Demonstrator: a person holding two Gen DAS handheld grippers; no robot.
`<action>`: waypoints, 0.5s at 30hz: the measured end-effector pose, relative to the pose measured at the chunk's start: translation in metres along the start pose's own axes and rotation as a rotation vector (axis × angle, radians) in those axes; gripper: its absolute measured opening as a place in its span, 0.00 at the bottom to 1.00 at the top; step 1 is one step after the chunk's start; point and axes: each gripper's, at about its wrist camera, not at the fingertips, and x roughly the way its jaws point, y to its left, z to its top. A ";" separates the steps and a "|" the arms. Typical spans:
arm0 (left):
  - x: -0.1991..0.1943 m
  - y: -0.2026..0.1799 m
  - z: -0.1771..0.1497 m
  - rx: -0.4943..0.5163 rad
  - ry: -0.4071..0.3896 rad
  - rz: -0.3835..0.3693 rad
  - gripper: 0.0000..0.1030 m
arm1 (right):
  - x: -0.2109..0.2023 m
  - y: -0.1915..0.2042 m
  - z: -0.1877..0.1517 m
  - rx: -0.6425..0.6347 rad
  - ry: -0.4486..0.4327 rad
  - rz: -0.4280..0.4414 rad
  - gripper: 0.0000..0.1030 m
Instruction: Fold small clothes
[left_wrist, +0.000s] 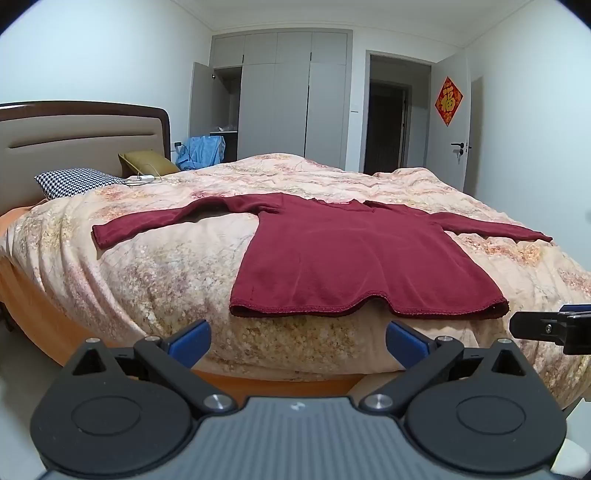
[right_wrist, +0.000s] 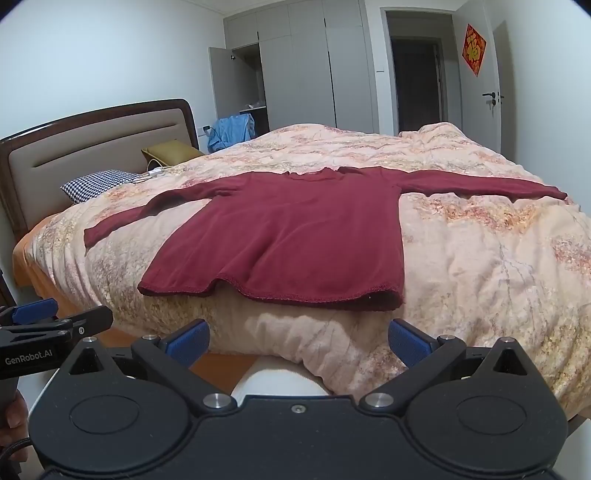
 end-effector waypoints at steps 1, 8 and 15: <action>0.000 0.000 0.000 0.000 0.000 0.001 1.00 | 0.000 0.000 0.000 0.000 0.001 0.000 1.00; 0.000 0.001 0.000 0.000 0.001 -0.001 1.00 | 0.000 0.000 0.000 0.001 -0.004 0.001 1.00; 0.000 0.000 -0.002 0.005 0.002 -0.003 1.00 | 0.000 -0.002 0.000 0.006 0.000 0.001 1.00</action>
